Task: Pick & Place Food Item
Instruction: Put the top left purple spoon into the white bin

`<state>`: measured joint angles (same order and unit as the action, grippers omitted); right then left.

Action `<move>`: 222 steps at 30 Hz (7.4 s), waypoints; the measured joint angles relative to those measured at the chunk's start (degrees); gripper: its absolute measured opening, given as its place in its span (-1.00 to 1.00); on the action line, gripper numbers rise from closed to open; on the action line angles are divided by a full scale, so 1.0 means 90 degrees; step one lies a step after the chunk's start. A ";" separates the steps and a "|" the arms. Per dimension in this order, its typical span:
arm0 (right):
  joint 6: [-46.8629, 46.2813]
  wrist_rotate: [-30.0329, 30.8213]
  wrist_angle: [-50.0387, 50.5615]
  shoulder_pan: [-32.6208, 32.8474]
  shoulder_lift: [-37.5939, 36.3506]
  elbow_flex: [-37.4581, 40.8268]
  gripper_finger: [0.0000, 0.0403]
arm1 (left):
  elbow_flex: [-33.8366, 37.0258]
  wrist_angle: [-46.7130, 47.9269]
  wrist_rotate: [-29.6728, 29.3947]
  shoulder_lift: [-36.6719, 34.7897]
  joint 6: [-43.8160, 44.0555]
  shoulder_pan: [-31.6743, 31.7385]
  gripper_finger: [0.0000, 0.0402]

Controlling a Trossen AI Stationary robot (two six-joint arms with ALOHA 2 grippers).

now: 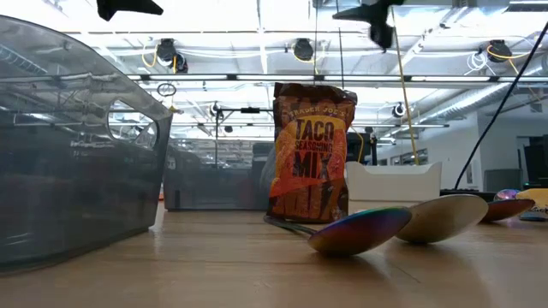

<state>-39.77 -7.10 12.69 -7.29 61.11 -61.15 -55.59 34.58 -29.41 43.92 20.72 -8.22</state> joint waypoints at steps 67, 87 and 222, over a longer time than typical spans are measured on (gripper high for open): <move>0.0228 0.1666 0.3851 0.3454 0.1862 -0.2054 -0.50 | 0.0005 0.0417 0.1061 0.0677 0.0084 0.0161 -0.05; 0.1805 0.2140 0.5748 0.4413 0.3451 -0.2510 -0.47 | 0.0000 0.0192 0.0766 0.0985 0.0975 0.0929 -0.05; 0.0305 0.1110 0.1177 0.1975 0.0341 -0.1177 -1.00 | 0.0000 -0.3392 0.4183 0.2516 -0.0222 0.0934 -0.05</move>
<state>-37.03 2.90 23.28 10.49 64.18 -71.75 -55.59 4.05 8.24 66.56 18.72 0.19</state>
